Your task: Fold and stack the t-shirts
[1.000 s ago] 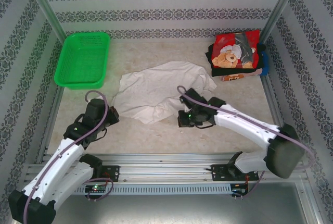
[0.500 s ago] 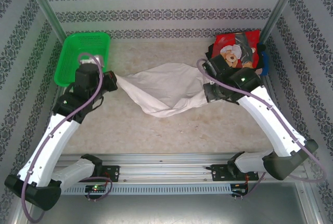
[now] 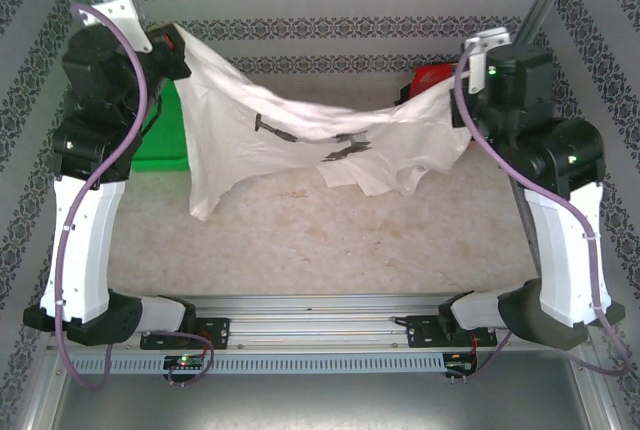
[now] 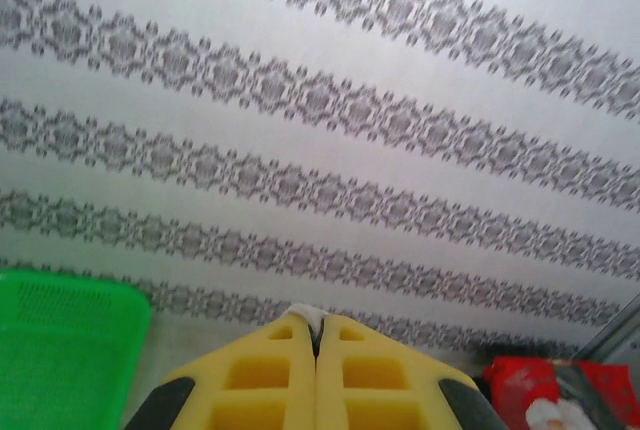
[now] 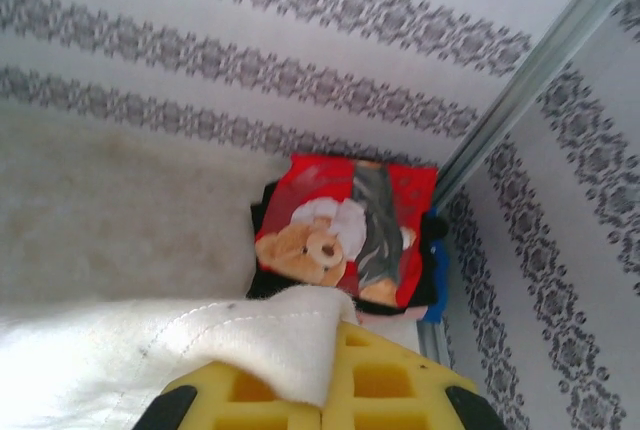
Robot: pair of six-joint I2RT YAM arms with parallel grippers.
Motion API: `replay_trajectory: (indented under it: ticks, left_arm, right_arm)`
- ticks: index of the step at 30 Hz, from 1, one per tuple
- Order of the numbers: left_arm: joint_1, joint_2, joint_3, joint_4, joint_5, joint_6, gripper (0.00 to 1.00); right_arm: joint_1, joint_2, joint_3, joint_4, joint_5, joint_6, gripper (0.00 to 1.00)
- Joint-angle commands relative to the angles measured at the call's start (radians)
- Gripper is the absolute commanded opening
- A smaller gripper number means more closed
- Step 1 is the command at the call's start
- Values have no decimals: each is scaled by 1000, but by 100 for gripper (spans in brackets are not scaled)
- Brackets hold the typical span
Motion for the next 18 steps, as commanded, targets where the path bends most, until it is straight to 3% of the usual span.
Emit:
replay_trajectory:
  ticks: [1, 11, 18]
  left_arm:
    - [9, 53, 133, 11, 23, 43, 0]
    - [16, 172, 402, 38, 62, 54, 0]
    - [60, 288, 497, 94, 129, -27, 0]
  right_arm:
    - [-28, -54, 49, 120, -101, -46, 0]
    - [-39, -99, 159, 197, -248, 40, 0]
    - [-44, 23, 285, 184, -303, 34, 0]
